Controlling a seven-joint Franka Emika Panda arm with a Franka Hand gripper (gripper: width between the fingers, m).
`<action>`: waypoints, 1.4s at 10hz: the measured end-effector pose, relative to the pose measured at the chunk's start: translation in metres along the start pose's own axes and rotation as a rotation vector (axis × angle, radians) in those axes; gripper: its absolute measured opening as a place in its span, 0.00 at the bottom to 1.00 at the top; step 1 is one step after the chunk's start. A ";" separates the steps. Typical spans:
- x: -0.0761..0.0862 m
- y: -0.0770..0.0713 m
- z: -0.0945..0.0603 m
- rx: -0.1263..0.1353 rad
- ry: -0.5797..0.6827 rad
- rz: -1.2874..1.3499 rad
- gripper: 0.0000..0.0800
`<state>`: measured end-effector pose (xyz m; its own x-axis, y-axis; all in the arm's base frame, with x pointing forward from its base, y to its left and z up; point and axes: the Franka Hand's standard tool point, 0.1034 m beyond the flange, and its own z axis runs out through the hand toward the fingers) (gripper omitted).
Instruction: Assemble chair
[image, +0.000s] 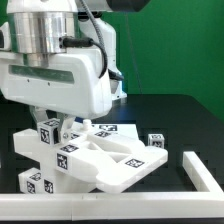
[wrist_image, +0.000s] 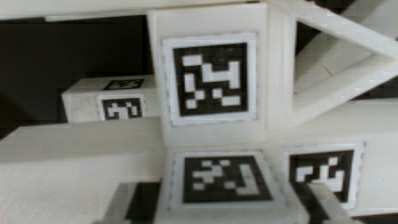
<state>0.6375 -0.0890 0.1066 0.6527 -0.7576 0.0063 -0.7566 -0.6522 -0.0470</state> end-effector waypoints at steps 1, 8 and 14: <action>-0.001 -0.001 0.000 0.001 0.000 0.095 0.33; -0.001 -0.002 -0.001 0.002 0.000 0.200 0.79; -0.048 -0.031 -0.050 0.040 -0.008 0.218 0.81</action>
Offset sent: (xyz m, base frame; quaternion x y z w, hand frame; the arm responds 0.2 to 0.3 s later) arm 0.0000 0.0000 0.0000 0.0000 0.0000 0.0000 1.0000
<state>0.6280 -0.0335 0.1574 0.4740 -0.8804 -0.0159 -0.8779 -0.4711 -0.0859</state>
